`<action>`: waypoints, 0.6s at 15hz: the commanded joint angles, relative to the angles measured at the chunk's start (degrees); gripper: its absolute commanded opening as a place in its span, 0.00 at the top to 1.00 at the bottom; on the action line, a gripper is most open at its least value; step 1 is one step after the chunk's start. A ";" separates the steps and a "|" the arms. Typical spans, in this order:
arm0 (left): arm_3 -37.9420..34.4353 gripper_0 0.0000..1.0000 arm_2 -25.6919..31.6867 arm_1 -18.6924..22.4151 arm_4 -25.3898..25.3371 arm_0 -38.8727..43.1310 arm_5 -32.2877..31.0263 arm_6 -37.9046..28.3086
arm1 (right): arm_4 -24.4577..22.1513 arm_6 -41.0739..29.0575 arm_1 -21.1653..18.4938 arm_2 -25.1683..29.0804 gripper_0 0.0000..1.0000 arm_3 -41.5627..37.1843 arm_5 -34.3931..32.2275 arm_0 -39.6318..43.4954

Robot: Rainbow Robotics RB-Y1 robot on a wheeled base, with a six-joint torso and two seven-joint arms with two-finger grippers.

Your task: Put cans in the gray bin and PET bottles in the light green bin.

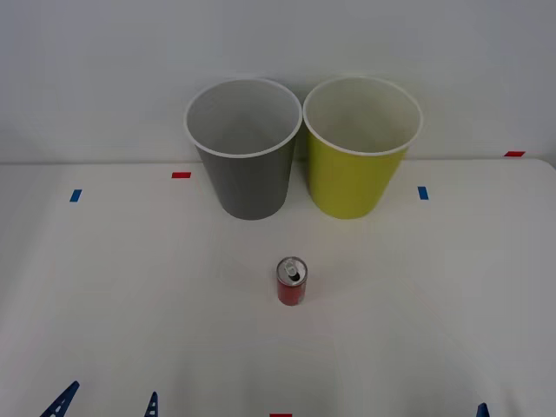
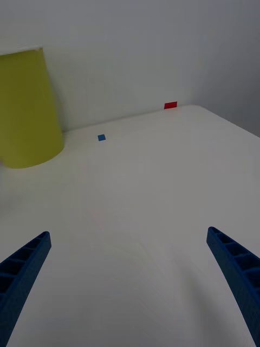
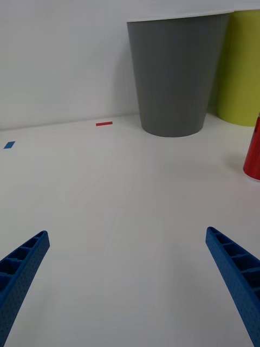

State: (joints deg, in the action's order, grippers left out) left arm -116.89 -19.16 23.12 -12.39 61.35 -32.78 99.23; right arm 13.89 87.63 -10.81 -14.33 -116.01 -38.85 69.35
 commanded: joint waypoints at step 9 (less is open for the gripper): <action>0.00 0.00 0.00 0.00 0.00 0.00 0.00 0.00 | 0.00 0.00 0.00 0.00 0.00 0.00 0.00 0.00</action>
State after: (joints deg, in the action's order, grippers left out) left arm -116.89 -19.16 23.12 -12.39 61.35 -32.78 99.23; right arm 13.89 87.63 -10.81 -14.33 -116.01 -38.85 69.35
